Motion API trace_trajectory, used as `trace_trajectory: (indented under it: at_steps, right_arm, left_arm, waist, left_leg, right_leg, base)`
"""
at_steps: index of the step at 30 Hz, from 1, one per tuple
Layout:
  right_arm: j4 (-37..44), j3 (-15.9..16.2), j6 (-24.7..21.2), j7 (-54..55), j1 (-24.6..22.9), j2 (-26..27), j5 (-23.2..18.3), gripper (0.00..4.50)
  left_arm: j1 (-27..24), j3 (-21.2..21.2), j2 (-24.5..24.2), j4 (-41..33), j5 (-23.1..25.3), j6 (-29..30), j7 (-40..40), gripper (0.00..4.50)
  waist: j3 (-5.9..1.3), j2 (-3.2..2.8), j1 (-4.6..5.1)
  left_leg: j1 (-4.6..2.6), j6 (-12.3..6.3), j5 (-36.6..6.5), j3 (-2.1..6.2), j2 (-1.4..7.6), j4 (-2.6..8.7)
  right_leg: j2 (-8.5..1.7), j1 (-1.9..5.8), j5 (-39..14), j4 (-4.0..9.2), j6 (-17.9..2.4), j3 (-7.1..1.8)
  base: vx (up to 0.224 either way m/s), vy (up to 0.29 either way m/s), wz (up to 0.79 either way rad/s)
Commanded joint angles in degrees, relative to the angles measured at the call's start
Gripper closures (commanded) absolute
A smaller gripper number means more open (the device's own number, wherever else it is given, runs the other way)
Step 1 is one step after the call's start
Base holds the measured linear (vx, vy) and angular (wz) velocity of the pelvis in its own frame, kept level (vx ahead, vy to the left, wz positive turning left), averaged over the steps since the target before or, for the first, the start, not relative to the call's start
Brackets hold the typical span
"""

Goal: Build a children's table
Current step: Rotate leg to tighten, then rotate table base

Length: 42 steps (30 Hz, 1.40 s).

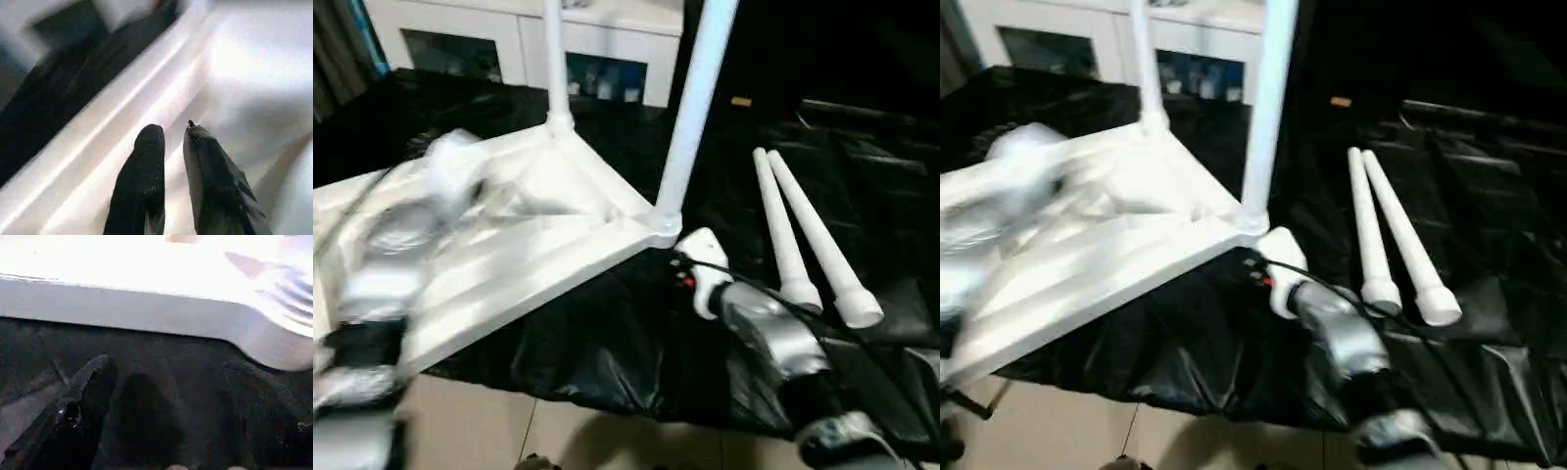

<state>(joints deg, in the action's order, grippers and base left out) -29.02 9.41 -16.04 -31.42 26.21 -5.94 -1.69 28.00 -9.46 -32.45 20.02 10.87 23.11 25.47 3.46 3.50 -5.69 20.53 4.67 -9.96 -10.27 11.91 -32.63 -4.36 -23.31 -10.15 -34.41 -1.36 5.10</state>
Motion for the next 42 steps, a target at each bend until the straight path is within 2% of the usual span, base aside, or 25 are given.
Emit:
trace_trajectory:
  at_steps: [1,3,5,6,7,9,10,14,15,17,18,19,21,25,27,29,31,33,35,36,37,39,40,41,42]
  right_arm:
    - [-1.3,-0.3,-0.6,0.9,0.9,0.0,0.7,0.8]
    - [-3.1,-0.3,-1.5,1.8,2.1,0.9,1.1,0.98]
    - [-3.1,-0.3,-1.5,1.8,2.1,0.9,1.1,0.98]
    - [-5.6,-0.4,-1.8,3.4,3.6,1.7,1.3,1.01]
    - [-6.7,-0.4,-1.7,3.9,4.4,1.9,1.2,1.18]
    - [-7.6,-0.4,-1.5,4.2,5.0,2.0,1.0,1.38]
    - [-8.5,-0.5,-1.3,4.5,5.5,2.3,0.9,1.4]
    - [-11.2,-0.9,-0.3,4.9,6.8,2.8,1.2,1.72]
    - [-11.9,-1.0,-0.1,5.0,7.1,3.0,1.3,1.89]
    - [-14.4,-1.3,0.7,5.4,8.5,3.4,1.3,1.89]
    - [-15.3,-1.4,1.1,5.5,9.0,3.5,1.3,2.15]
    - [-15.8,-1.4,1.2,5.5,9.2,3.6,1.2,2.15]
    - [-19.1,-1.7,2.3,6.1,11.3,4.1,0.9,2.27]
    - [-21.6,-1.8,3.1,6.3,13.0,4.6,0.9,2.59]
    - [-22.9,-1.5,3.9,5.9,14.2,5.2,1.0,2.79]
    - [-23.0,-1.4,4.0,5.8,14.4,5.4,1.0,2.92]
    - [-23.7,-1.1,4.7,5.2,14.8,6.1,1.0,3.04]
    - [-24.1,-0.8,5.4,4.7,15.0,6.6,1.2,3.35]
    - [-24.6,-0.7,5.8,4.6,15.2,6.7,1.2,3.45]
    - [-24.9,-0.7,6.1,4.6,15.3,6.6,1.4,3.5]
    - [-25.2,-0.6,6.5,4.7,15.5,6.5,1.6,3.5]
    - [-25.2,-0.7,6.9,5.2,15.7,5.8,1.9,3.72]
    - [-25.2,-0.7,6.9,5.2,15.7,5.8,1.9,3.81]
    - [-25.0,-0.9,7.1,5.6,15.7,5.4,2.0,3.81]
    - [-24.6,-1.1,7.1,6.0,15.7,4.9,2.1,3.88]
  left_arm:
    - [-0.8,-0.6,-0.5,-3.3,0.8,2.0,0.5,4.02]
    - [-4.3,-1.4,-2.2,-6.4,0.6,5.2,1.3,4.16]
    - [-4.3,-1.4,-2.2,-6.4,0.6,5.2,1.3,4.31]
    - [-7.5,-1.0,-4.0,-8.4,0.9,8.0,1.4,4.41]
    - [-8.6,-0.6,-4.6,-8.9,1.0,9.1,1.6,4.43]
    - [-9.8,-0.2,-5.0,-9.9,1.1,10.6,1.9,4.48]
    - [-10.8,0.4,-5.4,-10.3,1.4,11.8,2.4,4.5]
    - [-12.6,2.1,-6.0,-10.9,1.7,15.6,5.1,4.5]
    - [-13.0,2.5,-6.1,-11.3,1.5,16.7,5.8,4.5]
    - [-14.1,4.7,-7.2,-11.8,1.1,18.6,8.4,4.5]
    - [-14.5,5.6,-7.6,-12.2,0.9,19.4,9.1,4.5]
    - [-14.6,6.0,-7.8,-12.4,0.7,19.7,9.6,4.5]
    - [-15.3,8.6,-9.1,-14.7,-1.7,22.2,14.3,4.5]
    - [-15.3,10.4,-9.3,-17.9,-6.5,23.6,20.6,4.5]
    - [-14.7,12.6,-8.0,-23.1,-12.1,25.3,26.8,4.5]
    - [-14.6,13.2,-7.6,-24.2,-13.1,25.4,28.1,4.5]
    - [-12.9,16.0,-4.9,-25.0,-14.3,25.8,29.7,4.5]
    - [-9.9,18.2,-1.3,-21.4,-12.4,23.5,28.7,4.5]
    - [-7.1,19.0,1.1,-17.2,-11.0,21.4,26.9,4.5]
    - [-4.6,19.2,3.0,-13.3,-9.6,19.1,24.8,4.5]
    - [-2.1,19.4,4.7,-9.4,-8.6,17.2,22.5,4.5]
    - [2.6,19.4,7.4,-1.5,-6.3,12.8,18.1,4.5]
    - [2.6,19.4,7.4,-1.5,-6.3,12.8,18.1,4.5]
    - [4.9,19.6,8.2,2.7,-5.3,10.6,15.8,4.5]
    - [6.9,19.7,8.8,6.5,-4.5,8.3,13.8,4.5]
  waist:
    - [-3.8,-1.64,-0.16]
    - [-3.66,-1.69,-0.85]
    - [-3.63,-1.62,-0.95]
    - [-3.62,-1.73,-1.28]
    - [-3.6,-1.49,-1.08]
    - [-3.52,-1.61,-0.97]
    - [-3.56,-1.89,-1.01]
    - [-3.55,-1.63,-0.97]
    - [-3.56,-1.7,-0.94]
    - [-3.47,-1.88,-0.82]
    - [-3.46,-1.89,-0.7]
    - [-3.43,-1.79,-0.57]
    - [-3.56,-1.89,-0.51]
    - [-3.5,-1.94,-0.36]
    - [-3.53,-2.01,-0.48]
    - [-3.4,-2.0,-0.61]
    - [-3.36,-1.86,-0.52]
    - [-3.33,-1.72,-0.61]
    - [-3.44,-1.38,-0.49]
    - [-3.53,-1.54,-0.54]
    - [-3.51,-1.41,-0.33]
    - [-3.63,-1.5,-0.37]
    - [-3.64,-1.38,-0.33]
    - [-3.79,-1.22,-0.38]
    - [-3.8,-1.44,-0.29]
  left_leg:
    - [-1.48,1.15,-11.1,0.39,1.88,3.8]
    - [-1.39,1.67,-12.2,0.43,1.87,4.01]
    - [-1.33,1.96,-13.1,0.49,1.82,4.09]
    - [-1.44,2.49,-14.5,0.59,1.82,4.16]
    - [-0.91,2.72,-14.6,0.76,1.72,4.36]
    - [-1.14,2.83,-15.6,0.76,1.65,4.31]
    - [-1.24,2.92,-15.9,0.75,1.64,4.28]
    - [-1.07,2.87,-16.4,0.9,1.59,4.35]
    - [-1.19,2.98,-16.5,0.94,1.65,4.35]
    - [-1.13,2.89,-17.2,0.98,1.49,4.34]
    - [-1.16,2.94,-17.7,1.07,1.55,4.4]
    - [-1.05,2.93,-17.7,1.07,1.53,4.42]
    - [-1.05,2.95,-16.9,1.05,1.44,4.3]
    - [-1.16,3.0,-16.2,0.83,1.44,4.23]
    - [-1.31,3.14,-16.6,0.79,1.4,4.16]
    - [-1.38,3.27,-17.2,0.77,1.45,4.22]
    - [-1.31,3.46,-18.0,0.75,1.44,4.28]
    - [-1.41,3.46,-18.3,0.64,1.28,4.16]
    - [-1.0,3.24,-17.4,0.79,1.21,4.15]
    - [-1.08,3.18,-16.8,0.79,1.25,4.08]
    - [-1.05,3.04,-16.6,0.69,1.1,4.02]
    - [-1.0,3.06,-16.4,0.84,1.1,3.96]
    - [-0.88,2.78,-16.1,0.85,0.97,3.99]
    - [-0.85,2.65,-15.5,0.89,0.99,3.9]
    - [-0.88,2.45,-15.0,0.83,0.89,3.84]
  right_leg:
    - [-3.82,2.26,-6.9,2.93,-11.3,-3.25]
    - [-3.84,2.36,-7.1,2.97,-11.4,-3.25]
    - [-3.88,2.41,-7.6,2.95,-11.3,-3.26]
    - [-4.07,2.38,-8.8,3.02,-10.9,-3.33]
    - [-4.09,2.81,-9.7,2.97,-10.6,-3.3]
    - [-4.13,2.52,-11.4,3.27,-10.0,-3.37]
    - [-4.11,2.47,-11.6,3.28,-9.9,-3.4]
    - [-4.13,2.54,-12.4,3.38,-9.6,-3.42]
    - [-4.17,2.48,-12.4,3.36,-9.9,-3.41]
    - [-4.13,2.45,-13.3,3.46,-10.0,-3.43]
    - [-4.14,2.43,-13.7,3.39,-10.1,-3.42]
    - [-4.1,2.52,-13.8,3.39,-10.1,-3.42]
    - [-4.13,2.54,-12.8,3.18,-10.6,-3.47]
    - [-3.92,2.49,-10.9,3.03,-11.7,-3.47]
    - [-4.04,2.45,-11.5,3.02,-11.9,-3.48]
    - [-3.97,2.4,-11.9,3.13,-11.7,-3.47]
    - [-3.97,2.46,-13.4,3.28,-11.2,-3.51]
    - [-3.91,2.32,-15.3,3.65,-10.2,-3.54]
    - [-4.09,2.84,-16.3,3.65,-9.3,-3.58]
    - [-4.13,2.67,-16.5,3.74,-8.8,-3.62]
    - [-3.92,2.61,-16.7,3.87,-8.5,-3.61]
    - [-4.0,2.81,-17.6,3.95,-7.5,-3.56]
    - [-3.88,2.84,-17.8,4.12,-7.2,-3.48]
    - [-3.92,2.94,-17.1,3.98,-7.1,-3.47]
    - [-3.77,2.83,-16.3,4.06,-7.2,-3.45]
  base:
    - [0.0,0.0,0.0]
    - [0.0,0.0,0.0]
    - [0.0,0.0,0.0]
    - [0.0,0.0,0.0]
    - [0.0,0.0,0.0]
    - [0.0,0.0,0.0]
    - [0.0,0.0,0.0]
    - [0.0,0.0,0.0]
    - [0.0,0.0,0.0]
    - [0.0,0.0,0.0]
    - [0.0,0.0,0.0]
    - [0.0,0.0,0.0]
    - [0.0,0.0,0.0]
    - [0.0,0.0,0.0]
    - [0.0,0.0,0.0]
    - [0.0,0.0,0.0]
    - [0.0,0.0,0.0]
    - [0.0,0.0,0.0]
    - [0.0,0.0,0.0]
    - [0.0,0.0,0.0]
    - [0.0,0.0,0.0]
    - [0.0,0.0,0.0]
    - [0.0,0.0,0.0]
    - [0.0,0.0,0.0]
    - [0.0,0.0,0.0]
